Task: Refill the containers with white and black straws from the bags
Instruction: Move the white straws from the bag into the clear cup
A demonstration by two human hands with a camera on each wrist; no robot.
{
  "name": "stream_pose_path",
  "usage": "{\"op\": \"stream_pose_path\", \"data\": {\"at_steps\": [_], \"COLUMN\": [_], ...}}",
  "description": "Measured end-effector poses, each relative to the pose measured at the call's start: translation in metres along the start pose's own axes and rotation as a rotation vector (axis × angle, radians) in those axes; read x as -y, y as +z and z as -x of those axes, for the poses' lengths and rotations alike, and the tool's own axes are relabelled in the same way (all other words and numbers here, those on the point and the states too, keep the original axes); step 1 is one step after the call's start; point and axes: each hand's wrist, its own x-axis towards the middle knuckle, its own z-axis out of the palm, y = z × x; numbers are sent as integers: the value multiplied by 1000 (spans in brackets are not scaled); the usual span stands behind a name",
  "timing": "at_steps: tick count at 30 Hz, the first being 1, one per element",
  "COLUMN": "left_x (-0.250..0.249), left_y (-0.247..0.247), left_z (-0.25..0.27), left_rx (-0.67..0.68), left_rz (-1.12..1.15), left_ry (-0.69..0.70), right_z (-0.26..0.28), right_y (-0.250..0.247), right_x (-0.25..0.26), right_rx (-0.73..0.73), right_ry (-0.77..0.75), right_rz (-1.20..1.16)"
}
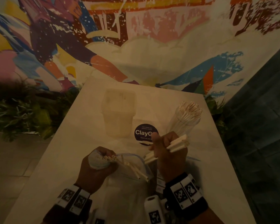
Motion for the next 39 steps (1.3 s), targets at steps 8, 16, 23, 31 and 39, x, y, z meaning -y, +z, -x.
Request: {"op": "stream_pose_path", "data": {"at_steps": [8,16,23,31,39], "left_x": [-4,-8,-6,-5,-3], "left_y": [3,3,3,4,2], "left_z": [0,1,1,1,1], "left_rx": [25,24,12,6,13], "left_rz": [21,-18,23,24,75], "left_ry": [8,24,21,17,27], "right_z": [-37,-120,-169,-174,-191], "right_y": [-28,-55,-63,-57,-65], "right_x": [15,57,56,12,17], "right_rx": [-166,-547,-471,-312,-313], "right_ry": [3,-101,-214,-109,-190], "right_rz": [42,-106,-29,232,273]}}
